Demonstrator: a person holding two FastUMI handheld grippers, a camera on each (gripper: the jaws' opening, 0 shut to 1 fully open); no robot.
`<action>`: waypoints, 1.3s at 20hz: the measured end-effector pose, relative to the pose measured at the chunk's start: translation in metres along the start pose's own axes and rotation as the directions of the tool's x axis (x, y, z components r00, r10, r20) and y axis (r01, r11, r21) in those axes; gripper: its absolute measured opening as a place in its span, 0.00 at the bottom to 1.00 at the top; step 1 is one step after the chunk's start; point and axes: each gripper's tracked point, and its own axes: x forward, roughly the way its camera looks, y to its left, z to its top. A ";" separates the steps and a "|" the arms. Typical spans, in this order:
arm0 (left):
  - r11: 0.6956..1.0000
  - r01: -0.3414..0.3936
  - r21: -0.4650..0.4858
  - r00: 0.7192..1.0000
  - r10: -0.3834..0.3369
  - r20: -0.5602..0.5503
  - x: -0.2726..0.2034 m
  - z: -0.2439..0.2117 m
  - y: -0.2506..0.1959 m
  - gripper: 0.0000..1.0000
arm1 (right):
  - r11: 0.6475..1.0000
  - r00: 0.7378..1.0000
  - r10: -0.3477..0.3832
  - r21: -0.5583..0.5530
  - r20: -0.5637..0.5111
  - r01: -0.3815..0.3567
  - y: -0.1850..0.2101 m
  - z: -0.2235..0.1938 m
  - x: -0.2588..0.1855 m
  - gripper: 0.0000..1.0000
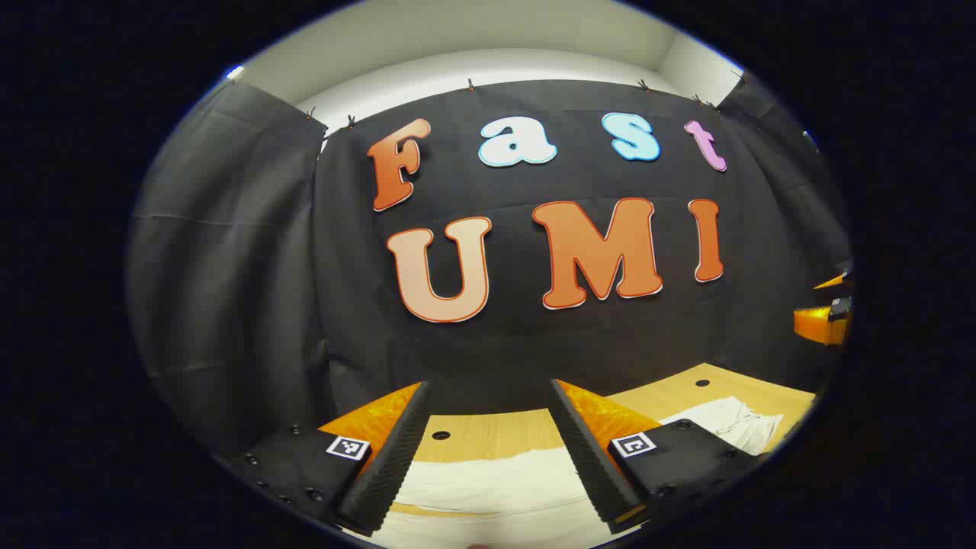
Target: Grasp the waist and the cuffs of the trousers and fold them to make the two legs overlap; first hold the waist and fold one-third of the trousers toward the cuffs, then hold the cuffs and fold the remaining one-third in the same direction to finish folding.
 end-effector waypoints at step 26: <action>0.984 -0.148 -0.095 0.951 0.115 -0.288 0.009 -0.085 0.027 0.99 | 0.986 0.923 0.013 0.157 -0.385 0.052 -0.071 -0.119 0.043 0.96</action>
